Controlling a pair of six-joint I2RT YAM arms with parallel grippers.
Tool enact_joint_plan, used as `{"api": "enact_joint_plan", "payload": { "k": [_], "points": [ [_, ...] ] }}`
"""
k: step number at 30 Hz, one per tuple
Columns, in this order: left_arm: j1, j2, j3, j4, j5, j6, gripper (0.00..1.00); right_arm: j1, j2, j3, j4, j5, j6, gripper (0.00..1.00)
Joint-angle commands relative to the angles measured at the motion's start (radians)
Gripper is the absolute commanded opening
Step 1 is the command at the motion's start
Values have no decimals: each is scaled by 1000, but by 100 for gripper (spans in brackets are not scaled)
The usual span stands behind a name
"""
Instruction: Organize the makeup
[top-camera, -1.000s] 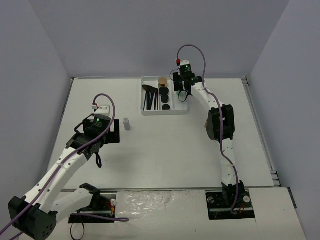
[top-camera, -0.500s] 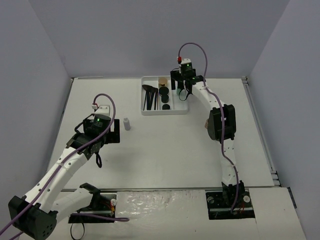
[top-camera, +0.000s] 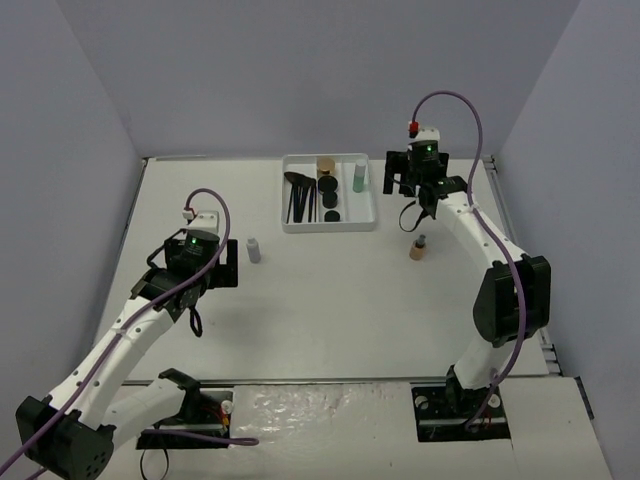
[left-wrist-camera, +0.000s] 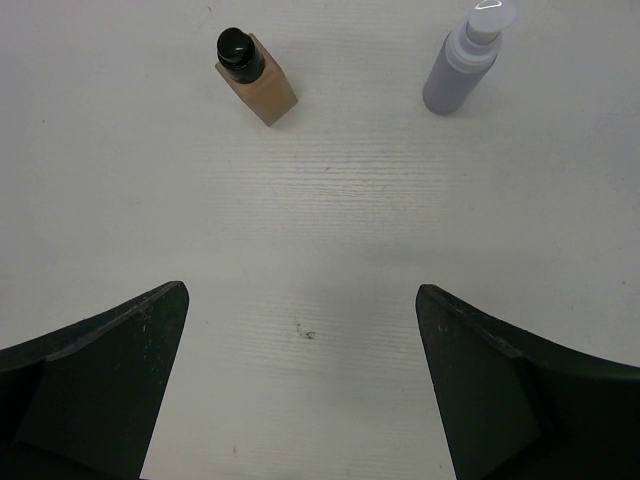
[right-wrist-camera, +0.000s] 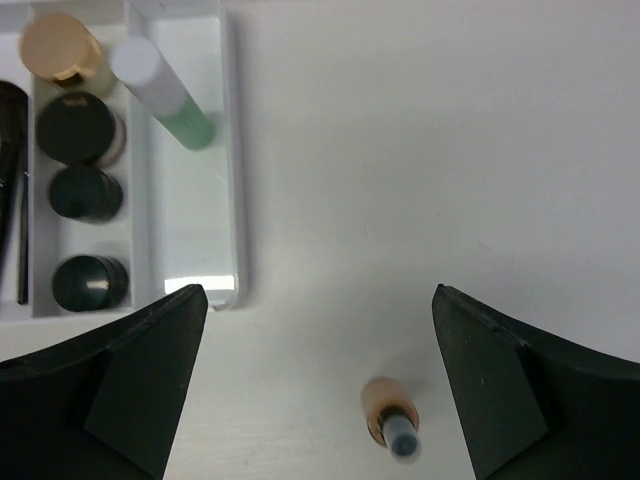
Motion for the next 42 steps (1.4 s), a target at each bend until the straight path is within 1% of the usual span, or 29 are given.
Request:
{"api": "enact_joint_plan", "payload": {
  "k": [1,5,9,12,21,26,37,39,42],
  "points": [
    [8,-10,72,59,-28,60,97,-2,-94,-197,30,33,74,92],
    [9,2,63,73,-17,69,97,-3,-145,-316,59,85,112,90],
    [8,12,53,91,8,69,97,-24,-151,-370,80,96,123,87],
    [8,15,53,93,11,73,97,-46,-140,-400,96,74,130,85],
    [8,8,46,96,15,78,97,-66,-105,-448,159,41,144,63],
    [8,9,45,97,22,78,97,-69,-101,-467,169,42,148,56],
    [8,14,45,100,33,80,97,-77,-102,-499,177,44,148,56],
    [8,14,45,101,33,80,97,-78,-104,-506,180,43,148,52],
    [8,15,44,102,37,80,97,-78,-106,-512,182,40,149,49]
  ]
}}
